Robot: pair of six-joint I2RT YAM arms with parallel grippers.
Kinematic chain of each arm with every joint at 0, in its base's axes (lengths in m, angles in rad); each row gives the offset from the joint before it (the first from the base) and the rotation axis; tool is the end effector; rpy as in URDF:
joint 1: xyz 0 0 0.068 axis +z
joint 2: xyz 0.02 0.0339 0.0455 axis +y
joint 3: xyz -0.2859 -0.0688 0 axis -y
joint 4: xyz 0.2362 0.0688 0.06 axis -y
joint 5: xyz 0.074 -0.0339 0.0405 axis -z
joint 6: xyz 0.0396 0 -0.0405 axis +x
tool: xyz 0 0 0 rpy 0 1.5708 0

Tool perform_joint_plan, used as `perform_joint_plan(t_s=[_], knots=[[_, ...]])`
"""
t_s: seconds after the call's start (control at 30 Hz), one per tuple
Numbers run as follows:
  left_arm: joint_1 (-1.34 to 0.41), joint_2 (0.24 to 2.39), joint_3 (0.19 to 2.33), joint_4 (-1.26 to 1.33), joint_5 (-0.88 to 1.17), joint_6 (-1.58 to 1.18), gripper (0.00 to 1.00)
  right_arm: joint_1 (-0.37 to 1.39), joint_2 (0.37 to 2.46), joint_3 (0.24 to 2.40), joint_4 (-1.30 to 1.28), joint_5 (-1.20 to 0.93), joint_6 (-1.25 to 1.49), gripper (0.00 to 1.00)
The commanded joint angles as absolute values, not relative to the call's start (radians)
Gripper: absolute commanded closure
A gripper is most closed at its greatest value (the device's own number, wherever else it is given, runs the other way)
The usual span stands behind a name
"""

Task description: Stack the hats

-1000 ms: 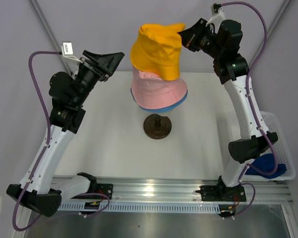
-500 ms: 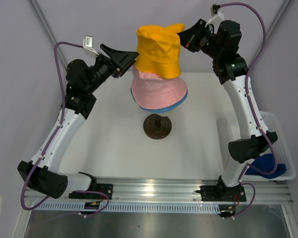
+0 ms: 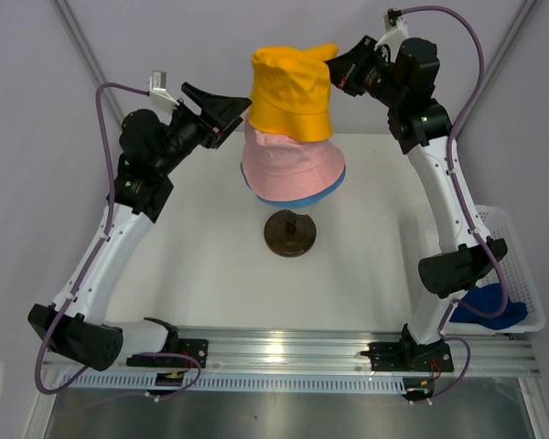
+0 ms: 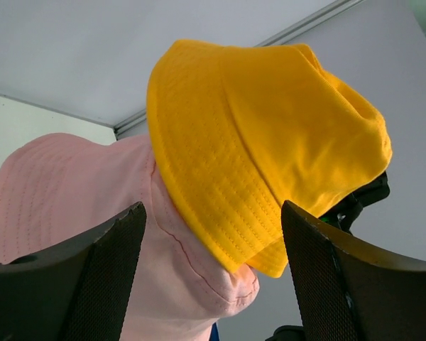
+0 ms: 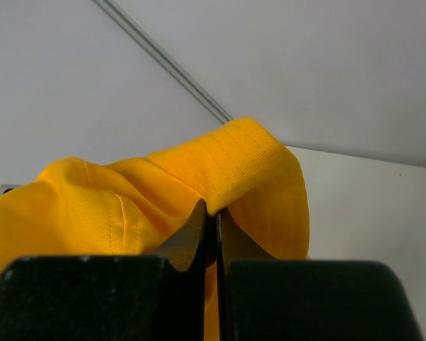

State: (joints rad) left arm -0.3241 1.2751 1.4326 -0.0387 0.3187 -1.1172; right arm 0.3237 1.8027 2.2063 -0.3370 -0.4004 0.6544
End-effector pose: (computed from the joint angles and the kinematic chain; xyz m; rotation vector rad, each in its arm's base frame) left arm 0.2533 -0.0982 0.4965 -0.3498 1.5832 -1.3786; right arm 0.3644 0.1386 0.5470 -0.0776 1.6076 1.0716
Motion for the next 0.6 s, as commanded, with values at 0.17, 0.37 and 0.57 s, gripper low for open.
perform_joint_plan(t_s=[0.17, 0.37, 0.57], knots=[[-0.324, 1.279, 1.462, 0.055, 0.387, -1.153, 0.23, 0.333, 1.796, 2.218, -0.281, -0.419, 0.663, 1.00], [-0.330, 1.321, 1.476, 0.086, 0.410, -1.195, 0.23, 0.334, 1.799, 2.214, -0.261, -0.429, 0.676, 1.00], [-0.337, 1.354, 1.506, 0.130, 0.431, -1.213, 0.30, 0.337, 1.801, 2.197, -0.232, -0.440, 0.692, 1.00]])
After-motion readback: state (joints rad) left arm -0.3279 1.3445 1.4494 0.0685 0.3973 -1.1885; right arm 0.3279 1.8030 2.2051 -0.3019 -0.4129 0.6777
